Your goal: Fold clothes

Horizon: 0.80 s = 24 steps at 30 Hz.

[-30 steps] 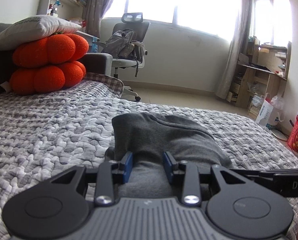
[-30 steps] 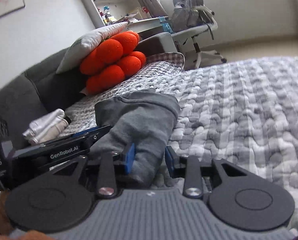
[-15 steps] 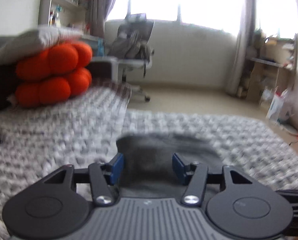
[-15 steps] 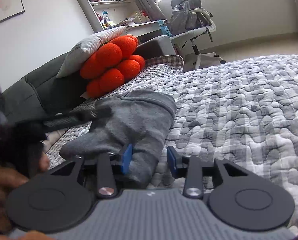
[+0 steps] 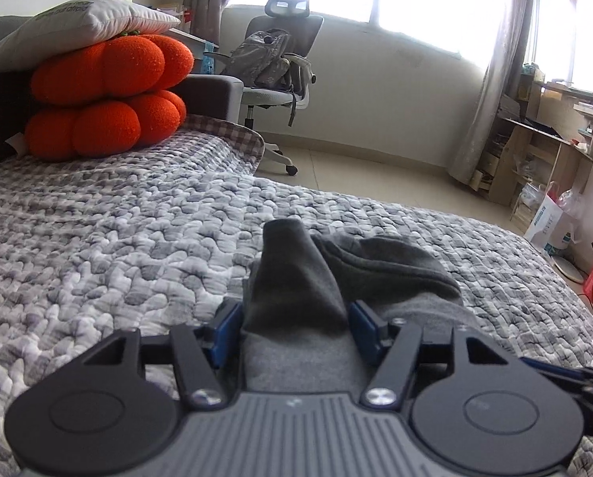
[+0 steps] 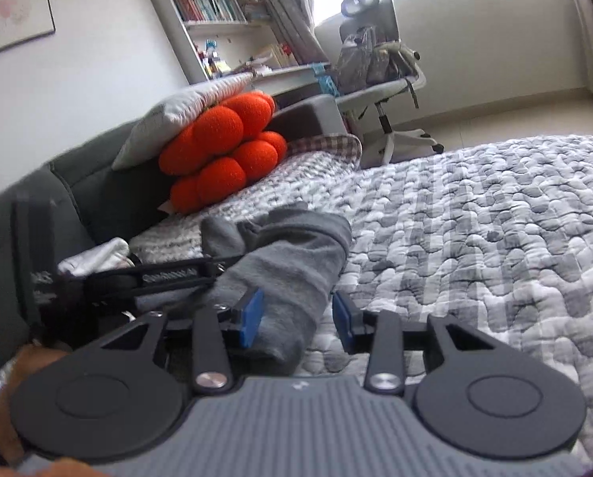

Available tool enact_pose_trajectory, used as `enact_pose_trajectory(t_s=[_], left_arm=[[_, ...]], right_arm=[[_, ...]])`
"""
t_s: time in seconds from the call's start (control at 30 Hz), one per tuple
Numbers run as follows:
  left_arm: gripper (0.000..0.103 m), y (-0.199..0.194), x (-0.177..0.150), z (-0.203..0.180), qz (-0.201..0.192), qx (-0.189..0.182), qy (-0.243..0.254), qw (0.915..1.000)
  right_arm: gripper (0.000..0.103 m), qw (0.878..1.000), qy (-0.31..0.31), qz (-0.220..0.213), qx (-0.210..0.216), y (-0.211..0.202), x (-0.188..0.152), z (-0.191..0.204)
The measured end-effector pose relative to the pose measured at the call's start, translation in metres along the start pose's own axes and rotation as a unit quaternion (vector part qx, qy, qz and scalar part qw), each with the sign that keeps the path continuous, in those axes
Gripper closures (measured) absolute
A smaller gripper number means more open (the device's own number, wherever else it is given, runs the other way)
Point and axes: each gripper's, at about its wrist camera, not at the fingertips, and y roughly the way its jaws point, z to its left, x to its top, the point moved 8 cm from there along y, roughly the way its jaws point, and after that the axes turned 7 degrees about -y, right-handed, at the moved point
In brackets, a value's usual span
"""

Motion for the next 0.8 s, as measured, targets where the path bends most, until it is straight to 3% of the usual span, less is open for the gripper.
enact_pose_trajectory(t_s=[0.1, 0.23, 0.6, 0.8], left_arm=[[0.04, 0.0, -0.001, -0.001, -0.001, 0.001, -0.002, 1.0], [0.04, -0.004, -0.004, -0.001, 0.001, -0.003, -0.005, 1.0], [0.039, -0.009, -0.001, 0.001, 0.011, -0.013, -0.017, 0.9997], [0.044, -0.023, 0.028, 0.014, -0.001, -0.013, -0.048, 0.9987]], right_arm=[[0.062, 0.999, -0.013, -0.02, 0.026, -0.007, 0.004, 0.016], [0.063, 0.999, -0.048, 0.009, 0.025, 0.003, -0.006, 0.033], [0.064, 0.993, -0.105, 0.027, -0.039, 0.01, -0.024, 0.034], [0.064, 0.994, -0.096, 0.027, -0.036, 0.014, -0.025, 0.03]])
